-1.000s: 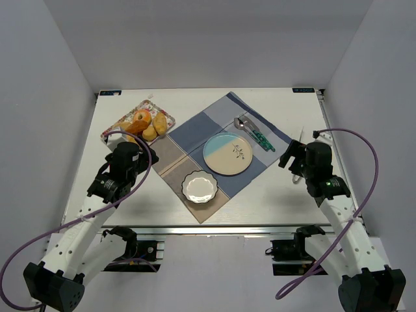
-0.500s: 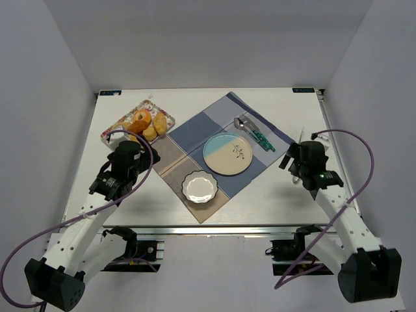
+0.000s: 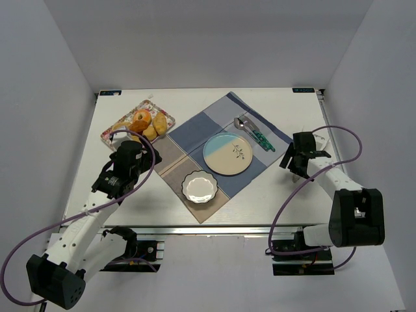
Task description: Place the bread
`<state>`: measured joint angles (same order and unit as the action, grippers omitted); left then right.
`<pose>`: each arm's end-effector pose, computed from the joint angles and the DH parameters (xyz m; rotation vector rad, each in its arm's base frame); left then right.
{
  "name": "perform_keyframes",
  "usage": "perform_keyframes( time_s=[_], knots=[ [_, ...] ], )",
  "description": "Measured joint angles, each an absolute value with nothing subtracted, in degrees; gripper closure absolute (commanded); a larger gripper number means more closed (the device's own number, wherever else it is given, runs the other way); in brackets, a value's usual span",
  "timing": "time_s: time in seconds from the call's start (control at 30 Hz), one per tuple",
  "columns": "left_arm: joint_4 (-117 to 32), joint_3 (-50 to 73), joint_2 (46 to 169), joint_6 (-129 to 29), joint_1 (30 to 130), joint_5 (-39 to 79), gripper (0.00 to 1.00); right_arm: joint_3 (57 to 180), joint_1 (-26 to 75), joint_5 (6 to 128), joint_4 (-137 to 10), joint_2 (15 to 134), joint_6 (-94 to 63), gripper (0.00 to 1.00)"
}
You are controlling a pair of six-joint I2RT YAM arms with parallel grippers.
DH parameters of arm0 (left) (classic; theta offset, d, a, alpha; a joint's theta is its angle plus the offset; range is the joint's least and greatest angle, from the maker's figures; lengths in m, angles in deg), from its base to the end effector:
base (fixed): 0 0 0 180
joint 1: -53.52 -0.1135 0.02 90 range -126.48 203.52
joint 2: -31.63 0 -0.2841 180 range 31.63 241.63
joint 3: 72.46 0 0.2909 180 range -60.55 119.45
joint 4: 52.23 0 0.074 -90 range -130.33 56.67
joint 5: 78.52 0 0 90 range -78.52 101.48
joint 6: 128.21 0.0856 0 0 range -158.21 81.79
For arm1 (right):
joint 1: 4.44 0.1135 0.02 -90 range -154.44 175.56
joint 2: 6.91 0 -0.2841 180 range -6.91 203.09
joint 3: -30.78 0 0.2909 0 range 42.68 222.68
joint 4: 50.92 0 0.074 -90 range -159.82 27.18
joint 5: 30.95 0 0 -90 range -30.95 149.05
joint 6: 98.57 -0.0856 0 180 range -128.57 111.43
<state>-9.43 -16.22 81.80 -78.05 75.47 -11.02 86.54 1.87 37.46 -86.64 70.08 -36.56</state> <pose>0.2441 -0.0631 0.2709 -0.5465 2.0919 -0.1868 0.3125 0.0029 0.1562 0.6030 2.4048 -0.2344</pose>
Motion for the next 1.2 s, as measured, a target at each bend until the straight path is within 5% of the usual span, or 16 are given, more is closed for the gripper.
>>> perform_keyframes(
  time_s=[0.73, 1.07, 1.2],
  knots=[
    [-10.8, -16.6, 82.3, -77.0, 75.5, -10.5, 0.02, 94.3, -7.5, 38.6, -78.3, 87.8, -36.7, 0.14],
    [-10.8, -16.6, 82.5, -77.0, 75.5, -10.6, 0.02, 94.2, -8.9, 40.6, -75.4, 88.3, -35.3, 0.59],
    [-10.8, -16.6, 83.1, -77.0, 75.5, -10.5, 0.02, 92.7, -8.9, 42.4, -76.3, 85.6, -34.9, 0.62]
  ],
)
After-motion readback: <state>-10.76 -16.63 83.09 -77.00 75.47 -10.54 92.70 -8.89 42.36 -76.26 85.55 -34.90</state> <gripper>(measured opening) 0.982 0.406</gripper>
